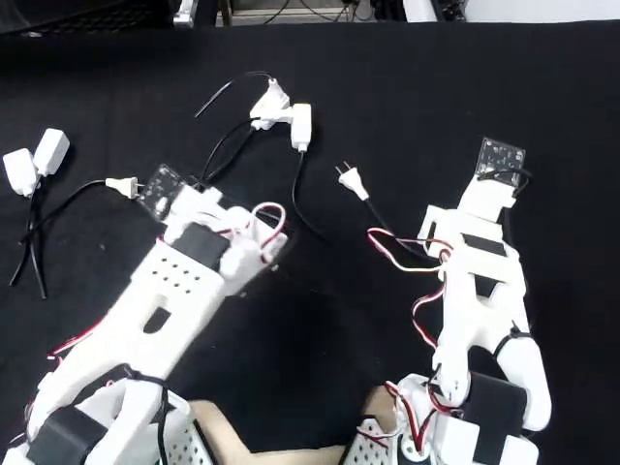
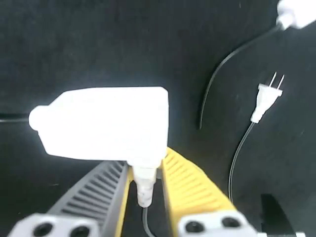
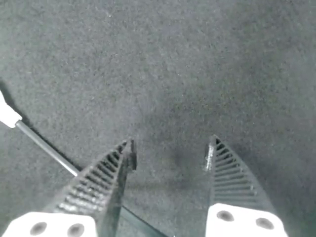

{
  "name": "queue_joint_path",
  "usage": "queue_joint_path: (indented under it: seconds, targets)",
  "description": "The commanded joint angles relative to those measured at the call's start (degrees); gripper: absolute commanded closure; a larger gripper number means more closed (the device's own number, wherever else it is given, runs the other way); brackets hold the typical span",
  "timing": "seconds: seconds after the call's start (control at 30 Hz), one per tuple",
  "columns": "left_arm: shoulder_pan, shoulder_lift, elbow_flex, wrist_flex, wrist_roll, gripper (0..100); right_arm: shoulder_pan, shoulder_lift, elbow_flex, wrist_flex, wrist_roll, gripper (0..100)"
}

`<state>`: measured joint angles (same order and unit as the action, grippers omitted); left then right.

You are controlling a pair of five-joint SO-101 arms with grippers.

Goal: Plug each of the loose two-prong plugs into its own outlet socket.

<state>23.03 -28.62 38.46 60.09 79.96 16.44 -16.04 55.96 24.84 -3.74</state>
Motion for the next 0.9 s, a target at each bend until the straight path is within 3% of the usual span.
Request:
queue_joint_path:
  seconds: [0.0, 0.17, 0.5, 0.77, 0.87]
  targets:
    - [-1.0, -2.1, -2.7, -0.9, -0.2, 97, 0.8, -0.5, -2.4, -0.7, -0.4, 76.1]
    - [-4.4, -2.1, -5.3, -0.9, -0.2, 97, 0.8, -0.5, -2.4, -0.7, -0.4, 76.1]
    - [-37.4, 2.6, -9.5, -0.7, -0.2, 97, 0.8, -0.5, -2.4, -0.7, -0.4, 76.1]
    - [-57.2, 17.9, 5.6, -1.2, -0.1, 97, 0.8, -0.5, -2.2, -0.7, -0.4, 76.1]
    - [-60.2, 24.6, 6.9, -2.4, -0.2, 97, 0.8, -0.5, -2.2, -0.8, -0.4, 76.1]
